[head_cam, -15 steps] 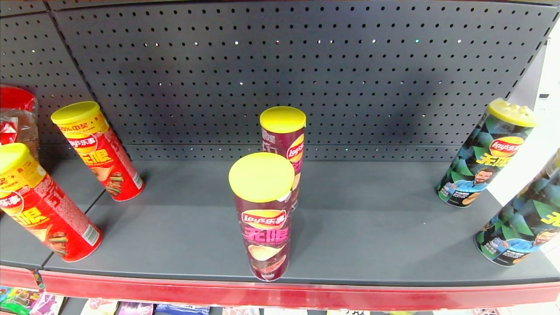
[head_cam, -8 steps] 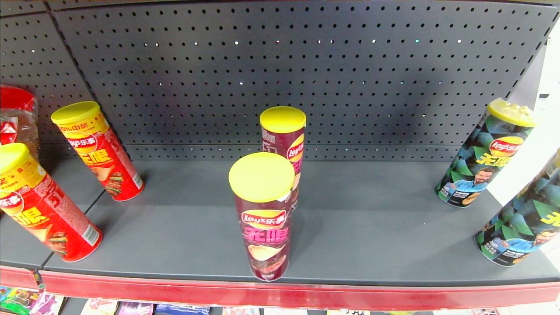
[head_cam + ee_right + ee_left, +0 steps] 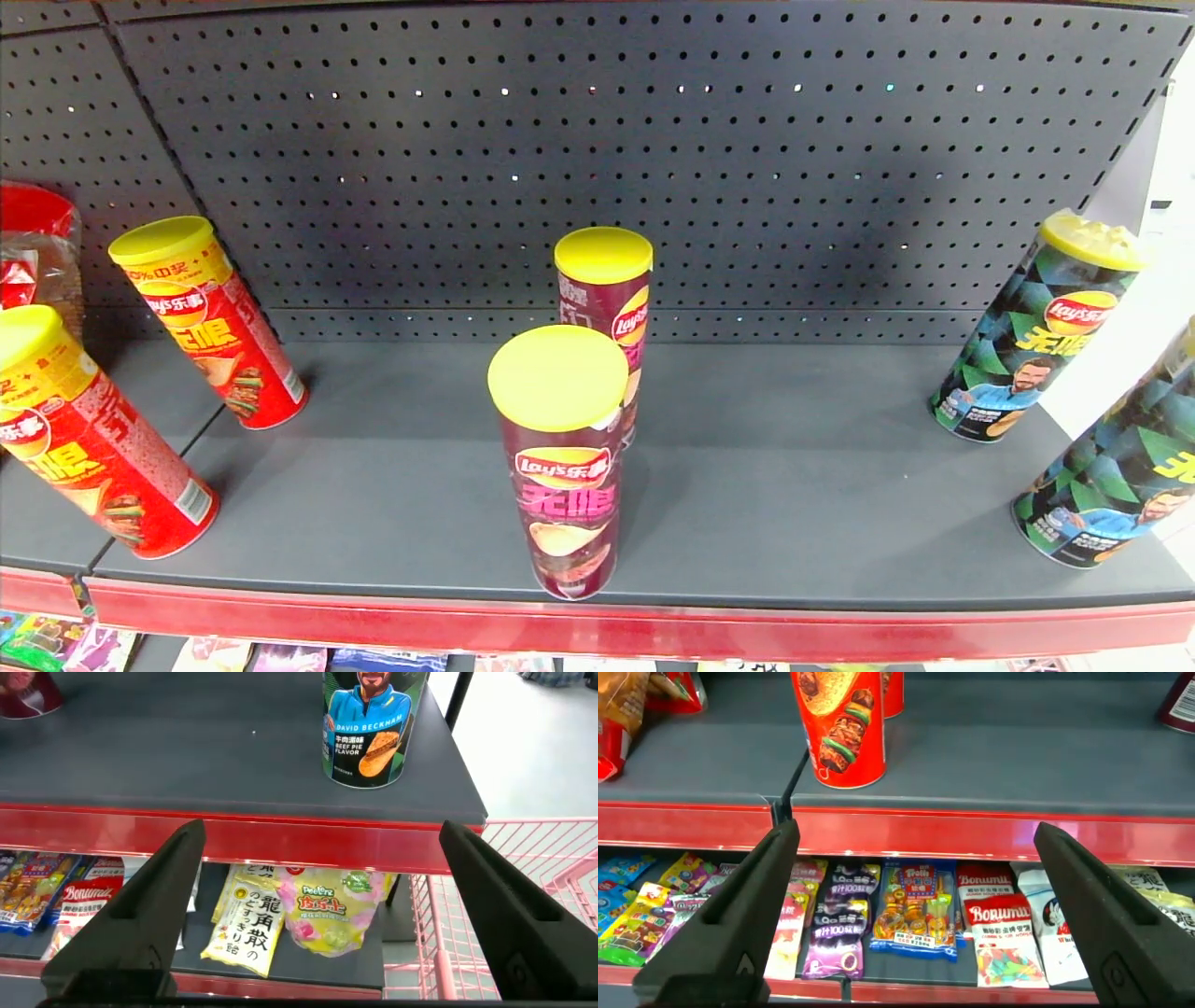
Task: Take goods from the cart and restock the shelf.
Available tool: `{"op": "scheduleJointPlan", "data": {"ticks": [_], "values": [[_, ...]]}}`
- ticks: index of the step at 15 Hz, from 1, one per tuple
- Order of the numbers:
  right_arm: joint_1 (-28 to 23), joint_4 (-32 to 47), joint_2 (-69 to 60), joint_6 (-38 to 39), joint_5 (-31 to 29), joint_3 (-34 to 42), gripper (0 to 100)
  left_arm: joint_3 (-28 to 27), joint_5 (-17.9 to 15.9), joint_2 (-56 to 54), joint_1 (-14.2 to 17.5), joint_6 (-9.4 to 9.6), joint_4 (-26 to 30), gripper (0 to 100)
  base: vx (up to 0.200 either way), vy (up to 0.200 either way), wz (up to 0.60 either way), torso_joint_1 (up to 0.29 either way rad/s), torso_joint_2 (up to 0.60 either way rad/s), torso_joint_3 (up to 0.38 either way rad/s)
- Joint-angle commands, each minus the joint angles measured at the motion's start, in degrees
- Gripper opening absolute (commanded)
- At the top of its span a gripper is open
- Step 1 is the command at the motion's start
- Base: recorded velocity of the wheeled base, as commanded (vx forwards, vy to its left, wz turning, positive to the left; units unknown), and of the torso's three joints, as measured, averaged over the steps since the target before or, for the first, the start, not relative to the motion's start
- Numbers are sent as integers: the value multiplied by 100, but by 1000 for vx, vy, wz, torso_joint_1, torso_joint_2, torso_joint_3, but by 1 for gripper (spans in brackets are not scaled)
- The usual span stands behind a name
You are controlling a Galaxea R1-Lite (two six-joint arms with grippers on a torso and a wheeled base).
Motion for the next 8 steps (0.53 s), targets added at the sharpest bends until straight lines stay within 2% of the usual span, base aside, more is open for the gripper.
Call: {"op": "scheduleJointPlan", "data": {"ticks": [1, 5, 6, 8], "values": [[4, 0, -12, -2, 4, 1, 100, -8, 4, 7, 4, -1, 0, 100, 0, 0, 0, 0, 0, 0], [4, 0, -12, -11, 4, 1, 100, -8, -84, 51, -22, -1, 0, 100, 0, 0, 0, 0, 0, 0], [4, 0, -12, -11, 4, 1, 100, -8, -655, 34, -22, 105, 0, 100, 0, 0, 0, 0, 0, 0], [4, 0, -12, -11, -5, 1, 100, -8, -620, 7, -22, 140, -9, 100, 0, 0, 0, 0, 0, 0]]}}
